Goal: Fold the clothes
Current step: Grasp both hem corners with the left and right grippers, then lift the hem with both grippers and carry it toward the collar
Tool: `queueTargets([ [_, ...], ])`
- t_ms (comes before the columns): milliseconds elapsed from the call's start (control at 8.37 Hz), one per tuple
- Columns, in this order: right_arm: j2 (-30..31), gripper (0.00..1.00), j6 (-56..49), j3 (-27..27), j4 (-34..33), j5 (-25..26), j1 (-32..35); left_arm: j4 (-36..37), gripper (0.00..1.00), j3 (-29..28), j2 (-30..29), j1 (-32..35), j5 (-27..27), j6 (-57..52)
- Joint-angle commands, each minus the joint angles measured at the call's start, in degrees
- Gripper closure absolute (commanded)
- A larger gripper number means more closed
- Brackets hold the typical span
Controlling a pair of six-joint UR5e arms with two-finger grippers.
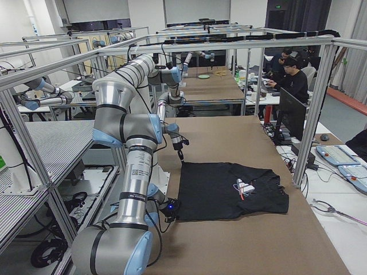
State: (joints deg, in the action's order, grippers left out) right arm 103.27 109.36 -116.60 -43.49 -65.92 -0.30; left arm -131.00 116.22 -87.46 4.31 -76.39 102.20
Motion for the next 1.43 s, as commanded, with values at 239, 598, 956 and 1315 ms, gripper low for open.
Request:
queueTargets([
  [239,-0.4,1.00,-13.8,-14.7,-7.6,-2.5,3.7,14.6,1.00,16.2,0.7,7.6,-8.2,-9.1],
  [598,-5.4,1.00,-25.1,-14.7,-10.5,-24.7,25.9,36.6,1.00,16.5,-18.6,25.5,-26.8,-19.2],
  [956,-15.4,1.00,-32.7,-15.9,-28.1,-46.0,34.5,45.8,1.00,16.7,-26.2,30.3,-44.8,-27.8],
  [1315,-6.3,1.00,-33.2,-24.1,-28.1,-56.7,27.2,45.4,1.00,24.4,-24.2,24.9,-54.6,-30.0],
])
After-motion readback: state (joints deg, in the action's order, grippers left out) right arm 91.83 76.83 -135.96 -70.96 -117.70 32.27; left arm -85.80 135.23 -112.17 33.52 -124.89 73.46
